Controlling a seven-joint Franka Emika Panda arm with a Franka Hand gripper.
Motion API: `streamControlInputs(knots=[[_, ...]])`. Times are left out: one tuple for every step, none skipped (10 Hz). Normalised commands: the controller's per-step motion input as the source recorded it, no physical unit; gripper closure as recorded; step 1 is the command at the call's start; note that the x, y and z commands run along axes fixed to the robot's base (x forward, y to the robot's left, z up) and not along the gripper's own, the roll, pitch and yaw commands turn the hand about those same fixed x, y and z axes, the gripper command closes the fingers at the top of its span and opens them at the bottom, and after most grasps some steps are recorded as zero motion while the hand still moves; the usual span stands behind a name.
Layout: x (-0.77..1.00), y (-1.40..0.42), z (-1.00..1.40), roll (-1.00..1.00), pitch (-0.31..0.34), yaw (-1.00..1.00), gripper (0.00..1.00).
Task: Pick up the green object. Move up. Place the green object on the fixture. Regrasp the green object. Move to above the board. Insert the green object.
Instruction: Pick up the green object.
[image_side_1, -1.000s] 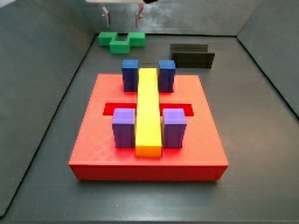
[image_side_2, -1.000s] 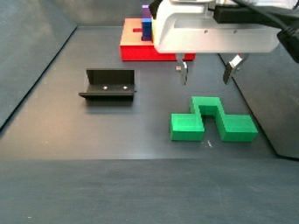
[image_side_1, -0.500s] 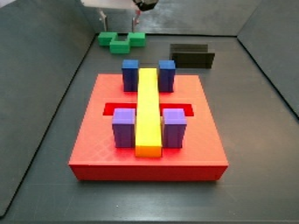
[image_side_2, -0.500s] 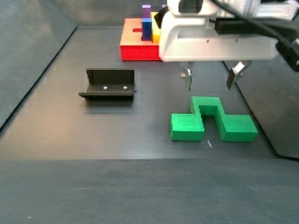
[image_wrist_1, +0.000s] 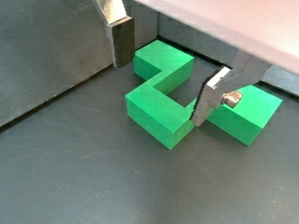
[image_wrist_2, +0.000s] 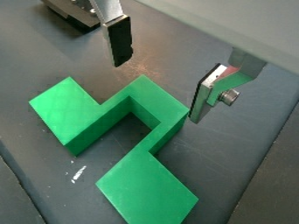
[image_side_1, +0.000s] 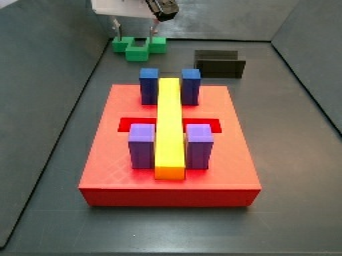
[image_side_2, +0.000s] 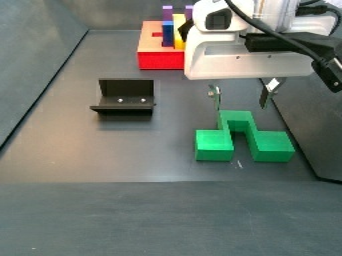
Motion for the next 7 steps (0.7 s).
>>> streamControlInputs(knots=[[0.0, 0.01, -0.31, -0.11, -0.047, 0.04, 0.0], [0.0, 0.03, -0.33, -0.1, -0.039, 0.03, 0.0], [0.0, 0.03, -0.33, -0.08, -0.03, 0.01, 0.0], [0.0, 0.03, -0.31, -0.03, -0.011, 0.0, 0.0], [0.0, 0.03, -0.23, 0.0, 0.0, 0.0, 0.0], [0.0, 0.01, -0.12, -0.01, 0.0, 0.0, 0.0], [0.0, 0.01, -0.16, -0.01, 0.0, 0.0, 0.0]])
